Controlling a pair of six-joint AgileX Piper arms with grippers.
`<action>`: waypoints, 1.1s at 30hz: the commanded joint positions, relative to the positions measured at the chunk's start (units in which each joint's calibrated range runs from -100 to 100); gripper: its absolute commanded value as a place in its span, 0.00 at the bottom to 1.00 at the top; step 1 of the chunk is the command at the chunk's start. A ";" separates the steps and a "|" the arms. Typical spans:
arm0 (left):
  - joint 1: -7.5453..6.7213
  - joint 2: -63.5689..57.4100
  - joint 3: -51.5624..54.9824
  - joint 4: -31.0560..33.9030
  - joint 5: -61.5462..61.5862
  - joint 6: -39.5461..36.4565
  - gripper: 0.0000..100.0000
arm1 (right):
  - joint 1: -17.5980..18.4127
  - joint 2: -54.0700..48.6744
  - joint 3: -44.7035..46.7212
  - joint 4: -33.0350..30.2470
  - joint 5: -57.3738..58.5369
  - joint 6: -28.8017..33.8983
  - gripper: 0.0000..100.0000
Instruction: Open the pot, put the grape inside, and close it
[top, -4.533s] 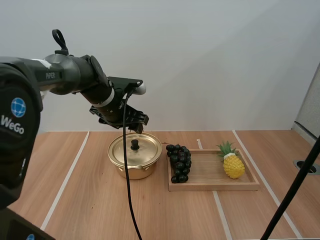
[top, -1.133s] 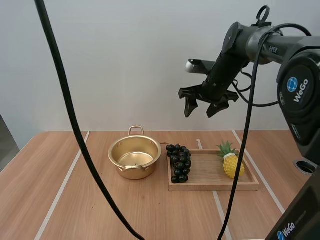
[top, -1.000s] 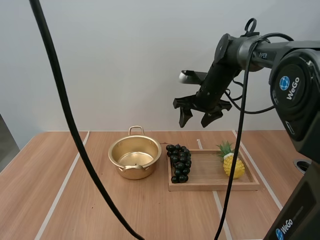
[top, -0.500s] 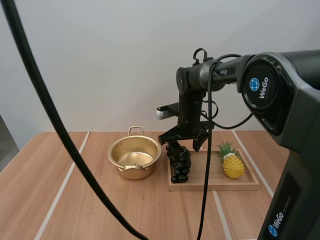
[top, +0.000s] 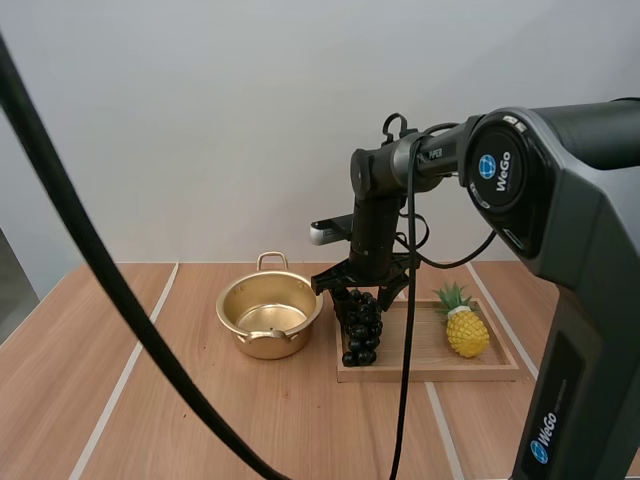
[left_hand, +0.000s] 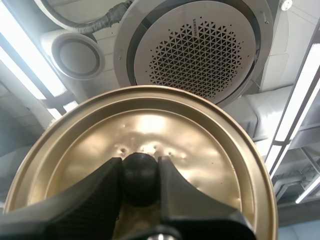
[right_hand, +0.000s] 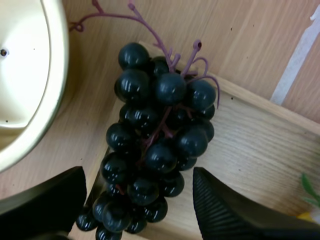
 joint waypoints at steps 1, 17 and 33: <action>0.12 0.42 -0.28 -0.63 1.37 -0.49 0.00 | -0.02 0.59 0.15 0.20 -1.36 0.34 1.00; 0.12 0.42 -0.28 -0.63 1.34 -0.49 0.00 | -0.02 5.74 0.15 0.20 -4.95 0.34 1.00; 0.12 0.42 -0.28 -0.53 3.43 -0.49 0.00 | -0.02 6.14 0.15 -0.27 -7.65 0.72 0.00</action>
